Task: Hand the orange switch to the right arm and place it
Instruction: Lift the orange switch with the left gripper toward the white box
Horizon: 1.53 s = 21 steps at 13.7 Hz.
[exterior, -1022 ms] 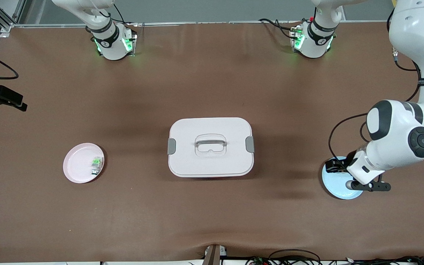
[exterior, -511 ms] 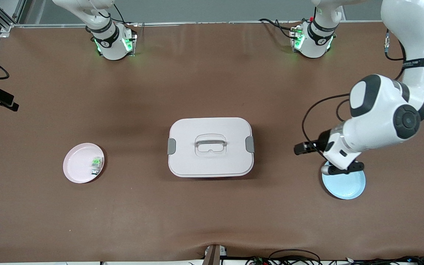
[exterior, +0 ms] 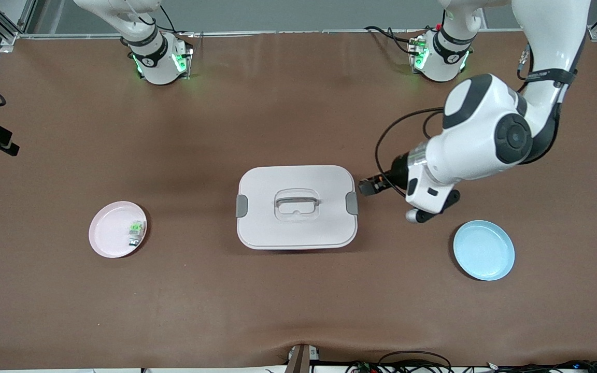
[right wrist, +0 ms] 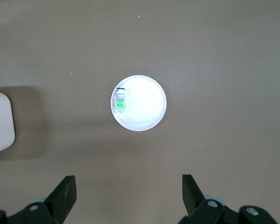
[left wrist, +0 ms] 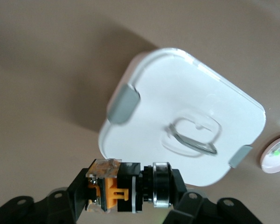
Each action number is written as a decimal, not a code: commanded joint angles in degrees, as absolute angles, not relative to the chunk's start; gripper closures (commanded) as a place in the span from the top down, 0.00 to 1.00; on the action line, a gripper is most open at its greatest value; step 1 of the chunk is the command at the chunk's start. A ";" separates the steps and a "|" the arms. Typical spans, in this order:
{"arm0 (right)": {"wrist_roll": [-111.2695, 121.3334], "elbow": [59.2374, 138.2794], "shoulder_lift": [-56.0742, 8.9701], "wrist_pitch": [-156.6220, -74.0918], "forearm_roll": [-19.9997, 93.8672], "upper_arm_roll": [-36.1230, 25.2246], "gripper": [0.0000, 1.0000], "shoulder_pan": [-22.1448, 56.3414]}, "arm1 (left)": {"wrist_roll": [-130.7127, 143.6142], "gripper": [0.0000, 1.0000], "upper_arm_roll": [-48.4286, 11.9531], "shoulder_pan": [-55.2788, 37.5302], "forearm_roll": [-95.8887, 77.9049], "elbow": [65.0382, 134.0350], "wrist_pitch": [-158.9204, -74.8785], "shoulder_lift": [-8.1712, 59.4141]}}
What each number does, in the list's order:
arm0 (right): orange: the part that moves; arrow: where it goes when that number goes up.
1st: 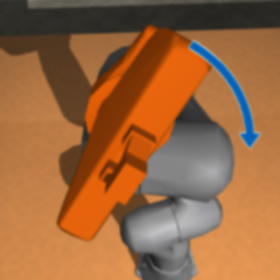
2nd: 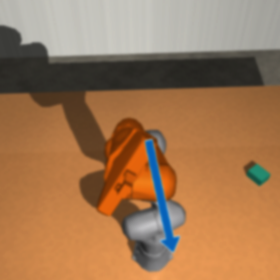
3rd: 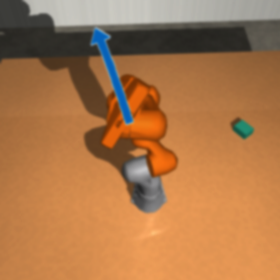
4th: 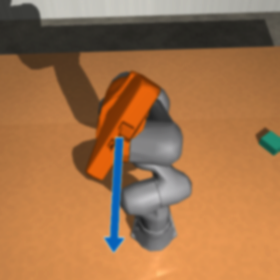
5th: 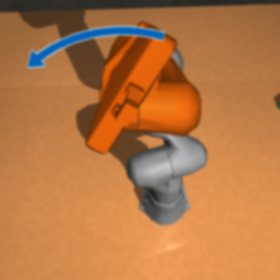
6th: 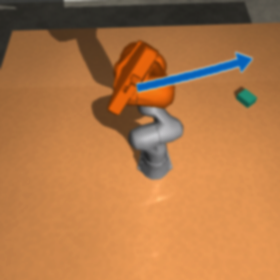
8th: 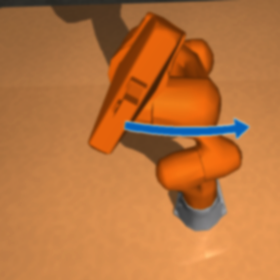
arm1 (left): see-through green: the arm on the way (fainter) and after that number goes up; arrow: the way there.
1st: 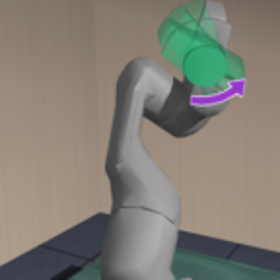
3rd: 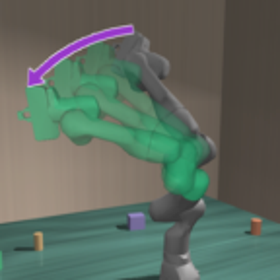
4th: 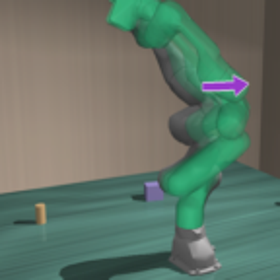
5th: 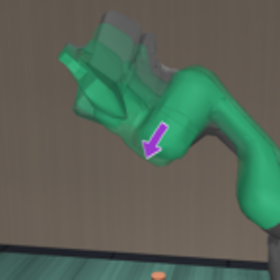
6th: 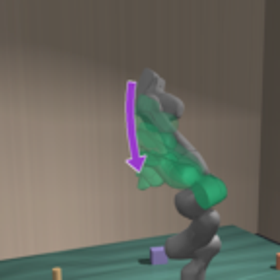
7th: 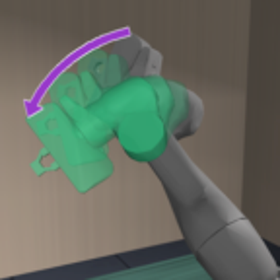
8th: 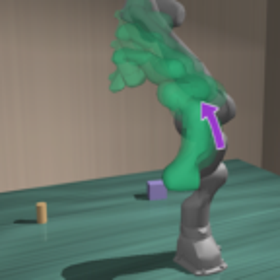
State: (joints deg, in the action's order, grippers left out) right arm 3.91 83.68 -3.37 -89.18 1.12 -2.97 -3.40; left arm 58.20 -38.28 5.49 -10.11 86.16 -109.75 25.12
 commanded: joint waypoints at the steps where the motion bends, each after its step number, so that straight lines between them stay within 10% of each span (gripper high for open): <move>1: 4.31 83.76 -3.25 -88.60 0.18 -2.37 1.00 -2.73 | 67.73 0.00 -38.58 1.08 -11.07 82.11 -108.46 26.88; 9: -3.05 90.85 -3.35 -89.10 19.55 -2.29 1.00 -2.28 | 94.90 0.00 -38.41 -12.03 -11.07 75.50 -116.89 32.61; 15: -7.89 121.24 14.30 -118.43 37.86 -2.11 1.00 3.93 | 107.03 0.00 -38.41 -17.57 -11.08 73.75 -126.20 34.71; 21: -17.30 131.21 19.60 -138.49 40.08 -2.02 1.00 21.15 | 112.31 0.00 -38.50 -21.00 -11.16 72.51 -126.74 36.12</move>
State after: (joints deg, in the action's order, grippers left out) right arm -14.78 128.08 17.82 -133.83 38.58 -1.45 16.09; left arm 109.99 -38.61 -19.98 -10.34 74.40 -126.80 35.48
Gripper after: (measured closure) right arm 0.000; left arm 0.278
